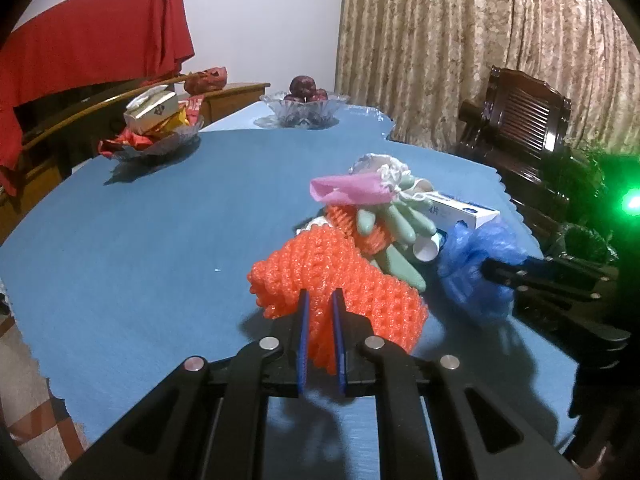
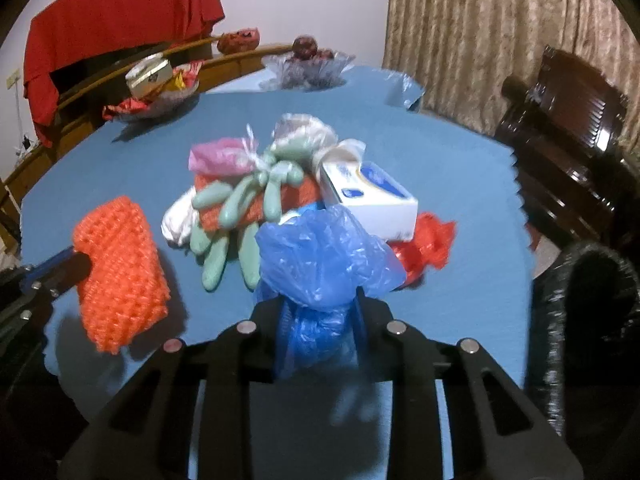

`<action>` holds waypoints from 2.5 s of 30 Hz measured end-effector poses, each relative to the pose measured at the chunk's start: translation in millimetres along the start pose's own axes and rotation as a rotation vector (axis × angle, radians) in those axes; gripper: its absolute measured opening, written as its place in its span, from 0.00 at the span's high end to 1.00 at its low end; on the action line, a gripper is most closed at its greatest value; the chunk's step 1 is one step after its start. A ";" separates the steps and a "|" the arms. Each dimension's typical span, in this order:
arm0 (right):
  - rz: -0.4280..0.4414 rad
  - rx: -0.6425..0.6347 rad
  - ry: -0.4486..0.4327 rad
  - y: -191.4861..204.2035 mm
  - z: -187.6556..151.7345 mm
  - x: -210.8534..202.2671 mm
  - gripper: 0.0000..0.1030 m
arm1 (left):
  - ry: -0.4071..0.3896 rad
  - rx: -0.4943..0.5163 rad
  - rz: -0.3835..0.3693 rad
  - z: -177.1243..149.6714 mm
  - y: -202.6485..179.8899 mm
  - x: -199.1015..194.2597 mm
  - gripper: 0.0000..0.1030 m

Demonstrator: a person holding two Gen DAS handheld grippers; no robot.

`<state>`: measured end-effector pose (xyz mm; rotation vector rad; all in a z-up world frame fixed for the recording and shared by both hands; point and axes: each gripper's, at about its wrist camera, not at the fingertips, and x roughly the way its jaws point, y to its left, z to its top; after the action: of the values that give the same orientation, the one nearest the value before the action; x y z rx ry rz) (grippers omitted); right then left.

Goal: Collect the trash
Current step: 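Carry the orange net and blue bag over the bin and open both tools, then return both tools to the table and grasp the white tissue box with the right tool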

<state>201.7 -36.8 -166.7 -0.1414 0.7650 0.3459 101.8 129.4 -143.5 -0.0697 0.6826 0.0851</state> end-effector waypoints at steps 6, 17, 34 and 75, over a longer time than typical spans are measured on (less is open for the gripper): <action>-0.023 0.017 -0.055 -11.7 8.6 -41.6 0.75 | -0.026 0.014 -0.018 11.7 -15.2 -15.6 0.89; -0.063 0.083 -0.113 -53.8 8.8 -97.7 0.75 | -0.074 0.055 -0.088 36.1 -57.2 -39.6 0.89; -0.256 0.239 -0.158 -160.9 -24.0 -160.4 0.75 | -0.091 0.224 -0.313 56.6 -190.2 -29.8 0.89; -0.324 0.340 -0.190 -210.9 -78.6 -140.4 0.07 | -0.098 0.241 -0.336 39.8 -213.9 -13.2 0.22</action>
<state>131.8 -289.2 -124.7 0.0876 0.5904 -0.0802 138.3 -80.3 -96.6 0.0518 0.5714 -0.3145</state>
